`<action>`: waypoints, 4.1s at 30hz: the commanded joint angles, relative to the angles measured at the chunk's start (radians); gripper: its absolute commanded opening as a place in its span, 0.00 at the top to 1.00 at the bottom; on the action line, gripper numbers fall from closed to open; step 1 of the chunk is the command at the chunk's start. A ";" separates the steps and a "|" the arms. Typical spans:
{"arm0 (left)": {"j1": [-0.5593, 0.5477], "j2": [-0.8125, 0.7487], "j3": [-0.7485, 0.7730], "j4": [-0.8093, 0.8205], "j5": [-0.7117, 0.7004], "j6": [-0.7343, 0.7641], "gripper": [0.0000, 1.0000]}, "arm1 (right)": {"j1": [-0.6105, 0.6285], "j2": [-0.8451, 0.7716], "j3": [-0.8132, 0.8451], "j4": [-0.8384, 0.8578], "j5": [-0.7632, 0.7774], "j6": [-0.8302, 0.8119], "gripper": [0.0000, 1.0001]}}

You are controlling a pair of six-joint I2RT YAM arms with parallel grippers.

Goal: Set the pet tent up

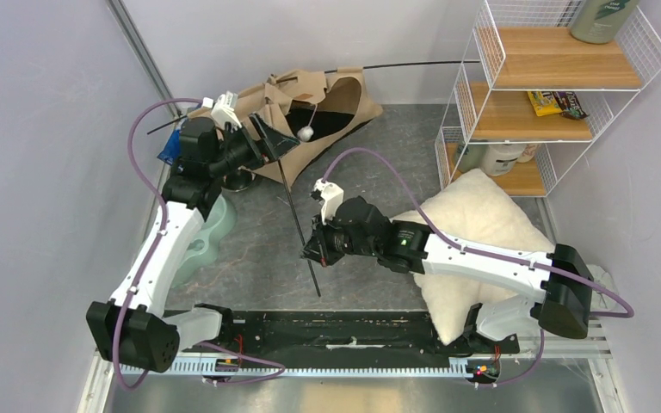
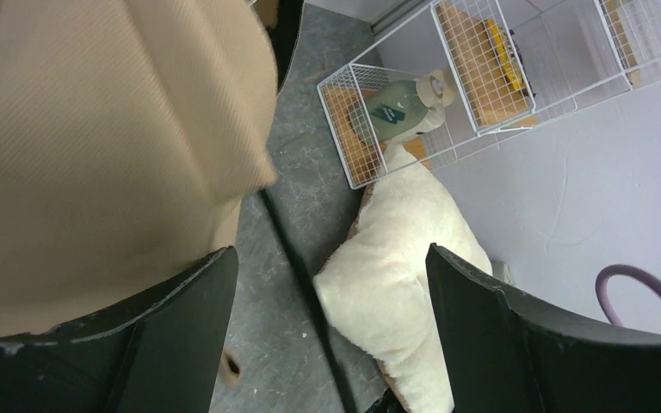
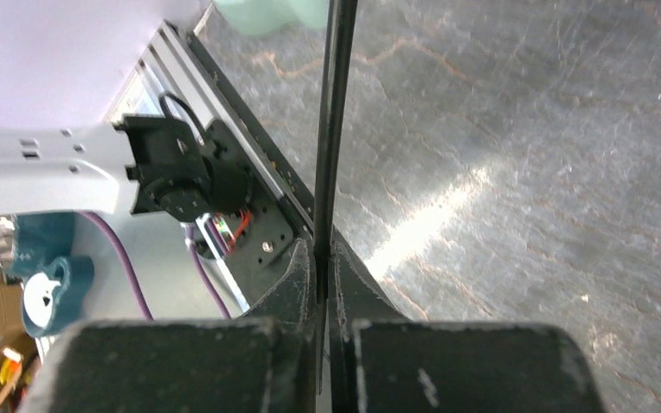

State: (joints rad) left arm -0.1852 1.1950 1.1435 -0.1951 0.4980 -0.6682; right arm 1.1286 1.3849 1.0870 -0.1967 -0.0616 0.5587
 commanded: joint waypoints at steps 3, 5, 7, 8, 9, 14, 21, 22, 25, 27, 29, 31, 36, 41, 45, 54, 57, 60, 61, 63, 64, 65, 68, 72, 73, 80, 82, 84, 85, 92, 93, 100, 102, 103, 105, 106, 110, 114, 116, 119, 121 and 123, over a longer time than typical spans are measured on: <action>0.004 -0.078 0.044 -0.070 0.000 0.087 0.14 | -0.011 -0.029 0.025 0.188 0.157 0.071 1.00; 0.006 -0.099 0.044 -0.078 0.010 0.098 0.14 | -0.010 -0.016 0.025 0.229 0.164 0.096 1.00; 0.005 -0.124 0.047 -0.097 0.004 0.117 0.15 | -0.010 -0.003 0.029 0.252 0.164 0.117 1.00; 0.006 -0.136 0.047 -0.111 -0.008 0.130 0.16 | -0.010 0.000 0.032 0.259 0.162 0.122 1.00; 0.005 -0.154 0.042 -0.123 -0.029 0.140 0.17 | -0.010 0.004 0.039 0.261 0.163 0.128 1.00; 0.006 -0.257 -0.053 -0.178 -0.191 0.157 0.20 | -0.010 0.004 0.084 0.235 0.150 0.127 1.00; 0.006 -0.339 -0.264 -0.063 -0.209 0.018 0.21 | -0.010 -0.004 0.133 0.220 0.082 0.127 1.00; 0.006 -0.339 -0.288 -0.041 -0.199 -0.007 0.22 | -0.010 -0.006 0.139 0.224 0.071 0.127 1.00; 0.006 -0.339 -0.352 0.020 -0.200 -0.055 0.22 | -0.010 -0.008 0.147 0.247 0.065 0.148 1.00; 0.006 -0.336 -0.384 0.072 -0.188 -0.079 0.21 | -0.010 -0.005 0.164 0.260 0.032 0.158 1.00; 0.006 -0.328 -0.400 0.124 -0.174 -0.111 0.20 | -0.010 0.005 0.188 0.262 0.028 0.162 1.00; 0.005 -0.320 -0.405 0.162 -0.167 -0.130 0.20 | -0.011 0.011 0.204 0.266 0.025 0.161 1.00; 0.003 -0.332 -0.434 0.273 -0.140 -0.004 0.21 | -0.012 0.018 0.232 0.271 0.032 0.204 1.00; 0.002 -0.376 -0.505 0.379 -0.139 0.184 0.22 | -0.015 0.050 0.343 0.205 0.055 0.279 1.00; 0.001 -0.402 -0.594 0.586 -0.151 0.199 0.22 | -0.018 0.086 0.432 0.158 0.055 0.342 1.00; -0.063 -0.333 -0.705 0.989 -0.236 0.334 0.25 | -0.020 0.150 0.533 0.170 0.055 0.470 1.00; -0.131 -0.284 -0.695 1.039 -0.306 0.415 0.25 | -0.020 0.167 0.559 0.174 0.055 0.487 1.00; -0.218 -0.230 -0.679 1.101 -0.414 0.509 0.25 | -0.020 0.180 0.570 0.187 0.053 0.503 1.00; -0.249 -0.208 -0.672 1.121 -0.440 0.555 0.25 | -0.020 0.184 0.575 0.189 0.051 0.506 1.00; -0.301 -0.163 -0.662 1.164 -0.492 0.641 0.24 | -0.020 0.191 0.577 0.189 0.044 0.514 1.00; -0.318 -0.136 -0.664 1.201 -0.541 0.664 0.24 | -0.020 0.194 0.581 0.189 0.042 0.515 1.00; -0.326 -0.112 -0.666 1.248 -0.578 0.667 0.24 | -0.020 0.196 0.582 0.189 0.039 0.517 1.00; -0.337 -0.048 -0.659 1.350 -0.630 0.732 0.24 | -0.020 0.201 0.582 0.189 0.030 0.518 1.00; -0.342 0.027 -0.619 1.383 -0.658 0.754 0.25 | -0.020 0.201 0.579 0.221 0.023 0.519 1.00; -0.343 0.039 -0.613 1.392 -0.675 0.769 0.25 | -0.019 0.200 0.580 0.223 0.022 0.518 1.00; -0.344 0.091 -0.578 1.414 -0.719 0.780 0.26 | -0.020 0.204 0.581 0.226 0.010 0.514 1.00; -0.344 0.099 -0.568 1.418 -0.741 0.777 0.30 | -0.020 0.206 0.583 0.224 0.007 0.514 1.00; -0.344 0.108 -0.558 1.418 -0.747 0.780 0.39 | -0.021 0.208 0.585 0.224 0.003 0.514 1.00; -0.344 0.109 -0.558 1.417 -0.747 0.780 0.43 | -0.021 0.209 0.587 0.224 0.002 0.514 1.00; -0.344 0.111 -0.569 1.413 -0.736 0.776 0.61 | -0.023 0.212 0.591 0.229 0.001 0.518 1.00; -0.344 0.112 -0.569 1.412 -0.731 0.778 0.64 | -0.023 0.212 0.593 0.230 0.002 0.520 1.00; -0.343 0.104 -0.569 1.391 -0.696 0.755 0.97 | -0.023 0.206 0.586 0.233 0.010 0.522 1.00; -0.343 0.102 -0.573 1.392 -0.684 0.748 0.98 | -0.023 0.202 0.581 0.232 0.015 0.519 1.00; -0.342 0.101 -0.575 1.391 -0.681 0.745 0.98 | -0.023 0.200 0.577 0.232 0.018 0.515 1.00; -0.342 0.098 -0.579 1.386 -0.673 0.740 0.98 | -0.024 0.193 0.574 0.229 0.026 0.508 1.00; -0.342 0.096 -0.582 1.383 -0.666 0.735 0.98 | -0.024 0.191 0.570 0.230 0.030 0.504 1.00; -0.343 0.060 -0.601 1.354 -0.629 0.705 0.98 | -0.026 0.169 0.548 0.226 0.055 0.464 1.00; -0.341 0.005 -0.627 1.293 -0.596 0.679 0.98 | -0.026 0.128 0.481 0.255 0.100 0.412 1.00; -0.341 -0.022 -0.640 1.261 -0.583 0.645 0.98 | -0.027 0.104 0.438 0.278 0.106 0.386 1.00; -0.338 -0.062 -0.652 1.196 -0.567 0.631 0.98 | -0.027 0.060 0.372 0.304 0.130 0.356 1.00; -0.334 -0.087 -0.665 1.162 -0.551 0.619 0.98 | -0.027 0.037 0.342 0.313 0.157 0.334 1.00; -0.331 -0.119 -0.685 1.131 -0.541 0.601 0.98 | -0.029 0.024 0.321 0.317 0.198 0.306 1.00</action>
State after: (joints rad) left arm -0.5228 1.1370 0.4953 0.9993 -0.0895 -0.0036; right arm 1.1202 1.4643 1.4361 0.0277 -0.0021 0.9943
